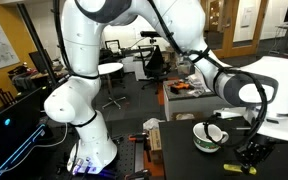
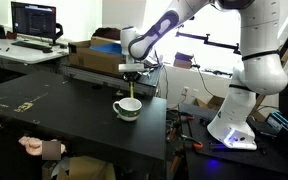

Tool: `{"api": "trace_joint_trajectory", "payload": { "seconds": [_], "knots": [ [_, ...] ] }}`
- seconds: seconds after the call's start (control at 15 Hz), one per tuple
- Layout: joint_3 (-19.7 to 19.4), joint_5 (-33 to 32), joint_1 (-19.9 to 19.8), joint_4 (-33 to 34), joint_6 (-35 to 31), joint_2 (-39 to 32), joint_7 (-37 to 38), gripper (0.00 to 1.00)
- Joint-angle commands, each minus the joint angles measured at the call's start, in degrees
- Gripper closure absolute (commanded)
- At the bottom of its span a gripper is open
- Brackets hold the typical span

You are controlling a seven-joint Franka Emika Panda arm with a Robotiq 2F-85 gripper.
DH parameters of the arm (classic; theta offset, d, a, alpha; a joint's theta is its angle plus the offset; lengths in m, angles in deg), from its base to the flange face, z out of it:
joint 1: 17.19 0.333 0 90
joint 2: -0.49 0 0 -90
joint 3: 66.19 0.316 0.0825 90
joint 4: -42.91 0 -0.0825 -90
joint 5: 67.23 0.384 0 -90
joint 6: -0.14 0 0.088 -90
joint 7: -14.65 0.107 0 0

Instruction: Put the yellow sharpie on the table

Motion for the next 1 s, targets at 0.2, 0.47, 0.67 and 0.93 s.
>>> {"api": "trace_joint_trajectory", "payload": {
  "seconds": [0.2,0.47,0.67,0.93],
  "knots": [
    [-0.6,4.7,0.6,7.0,7.7,-5.0,-3.5,0.54],
    [-0.9,4.7,1.0,8.9,9.5,-5.8,-2.8,0.25],
    [-1.4,3.8,1.7,7.4,8.0,-4.0,-1.8,0.01],
    [-0.6,4.5,2.3,2.5,3.4,1.8,-2.8,0.0]
  ]
}}
